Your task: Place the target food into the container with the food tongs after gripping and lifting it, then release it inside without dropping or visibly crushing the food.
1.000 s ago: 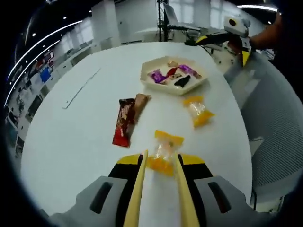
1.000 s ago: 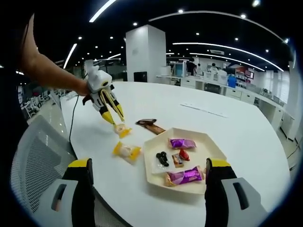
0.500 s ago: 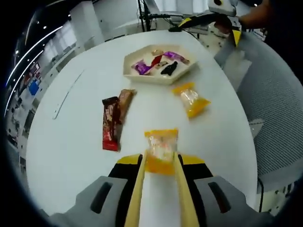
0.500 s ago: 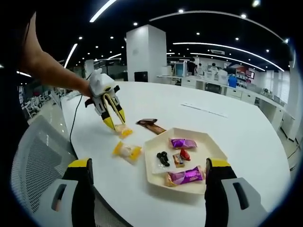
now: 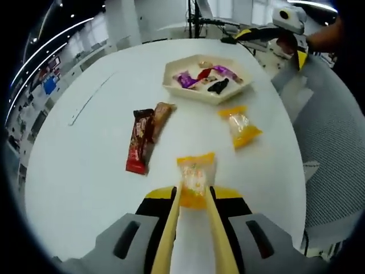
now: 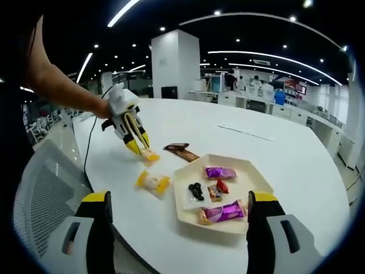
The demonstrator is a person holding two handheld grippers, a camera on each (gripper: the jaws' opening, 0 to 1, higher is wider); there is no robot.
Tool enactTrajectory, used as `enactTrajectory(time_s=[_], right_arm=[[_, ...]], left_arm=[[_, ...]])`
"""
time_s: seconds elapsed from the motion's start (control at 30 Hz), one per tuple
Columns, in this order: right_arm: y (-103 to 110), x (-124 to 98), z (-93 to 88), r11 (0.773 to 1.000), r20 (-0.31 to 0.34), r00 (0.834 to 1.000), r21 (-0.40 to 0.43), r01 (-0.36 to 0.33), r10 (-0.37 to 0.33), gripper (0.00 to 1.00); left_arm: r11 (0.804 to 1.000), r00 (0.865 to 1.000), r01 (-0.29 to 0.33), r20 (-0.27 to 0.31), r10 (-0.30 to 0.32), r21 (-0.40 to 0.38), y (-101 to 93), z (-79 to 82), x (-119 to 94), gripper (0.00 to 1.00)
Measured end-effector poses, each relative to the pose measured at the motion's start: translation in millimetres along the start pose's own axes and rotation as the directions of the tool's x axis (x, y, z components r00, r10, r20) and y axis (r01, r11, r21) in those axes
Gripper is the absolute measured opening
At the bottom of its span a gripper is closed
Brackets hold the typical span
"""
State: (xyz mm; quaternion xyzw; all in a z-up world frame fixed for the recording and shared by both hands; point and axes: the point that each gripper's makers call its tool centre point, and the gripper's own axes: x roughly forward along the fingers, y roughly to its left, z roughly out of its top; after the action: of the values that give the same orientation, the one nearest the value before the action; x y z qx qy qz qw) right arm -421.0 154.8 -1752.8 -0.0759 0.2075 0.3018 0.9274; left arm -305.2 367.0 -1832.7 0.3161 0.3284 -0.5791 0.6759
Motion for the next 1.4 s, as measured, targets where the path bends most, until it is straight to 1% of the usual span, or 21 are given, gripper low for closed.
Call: enactTrajectory(time_s=[0.2, 0.4, 0.47, 0.57, 0.73, 0.83, 0.87, 0.9, 0.97, 1.1, 1.27, 1.4], right_arm=[[0.2, -0.1, -0.4, 1.0, -0.002, 1.0, 0.0, -0.001, 0.001, 0.97], [-0.2, -0.4, -0.1, 1.0, 0.0, 1.0, -0.001, 0.002, -0.002, 0.97], [-0.1, -0.3, -0.2, 1.0, -0.001, 1.0, -0.003, 0.002, -0.002, 0.97], [0.2, -0.3, -0.2, 1.0, 0.0, 1.0, -0.002, 0.001, -0.001, 0.97], [1.6, 0.0, -1.0, 1.0, -0.004, 1.0, -0.015, -0.003, 0.003, 0.99], [2.5, 0.2, -0.3, 1.0, 0.001, 1.0, -0.01, -0.009, 0.009, 0.99], [3.8, -0.2, 2.2, 1.0, 0.017, 1.0, 0.016, -0.019, 0.019, 1.0], [3.7, -0.7, 4.0, 0.999, 0.028, 0.999, 0.024, -0.023, 0.022, 1.0], [2.8, -0.6, 0.5, 1.0, 0.007, 1.0, 0.023, -0.017, 0.017, 1.0], [4.8, 0.3, -0.2, 0.999, 0.003, 1.0, 0.024, -0.027, 0.027, 1.0], [7.4, -0.2, -1.1, 0.999, -0.006, 0.999, 0.004, -0.036, 0.036, 1.0], [7.1, -0.8, -1.0, 0.999, -0.004, 0.999, 0.004, -0.037, 0.037, 1.0]], left_arm=[[0.999, 1.0, 0.006, 0.024, -0.005, -0.041, 1.1, 3.3, -4.5, 0.19], [0.998, 0.999, 0.009, 0.047, -0.006, -0.057, 2.2, 10.0, -8.7, 0.18], [0.998, 0.999, 0.009, 0.053, -0.005, -0.06, 3.1, 13.3, -10.6, 0.18], [0.997, 0.997, 0.01, 0.078, -0.004, -0.081, 6.3, 20.8, -15.1, 0.18], [0.995, 0.994, -0.001, 0.108, 0.012, -0.101, 14.8, 32.5, -25.0, 0.19], [0.993, 0.992, -0.001, 0.125, 0.015, -0.115, 19.5, 39.1, -31.0, 0.19], [0.993, 0.991, 0.0, 0.133, 0.016, -0.116, 20.7, 42.4, -33.6, 0.19], [0.993, 0.991, 0.003, 0.135, 0.013, -0.118, 21.0, 44.5, -35.3, 0.19], [0.993, 0.99, 0.004, 0.142, 0.012, -0.114, 21.3, 50.0, -39.1, 0.19], [0.995, 0.989, 0.008, 0.145, 0.007, -0.102, 22.2, 55.8, -42.5, 0.19], [0.995, 0.99, 0.006, 0.142, 0.007, -0.097, 22.2, 57.4, -44.5, 0.19], [0.996, 0.99, 0.007, 0.138, 0.005, -0.09, 23.7, 58.1, -44.7, 0.19]])
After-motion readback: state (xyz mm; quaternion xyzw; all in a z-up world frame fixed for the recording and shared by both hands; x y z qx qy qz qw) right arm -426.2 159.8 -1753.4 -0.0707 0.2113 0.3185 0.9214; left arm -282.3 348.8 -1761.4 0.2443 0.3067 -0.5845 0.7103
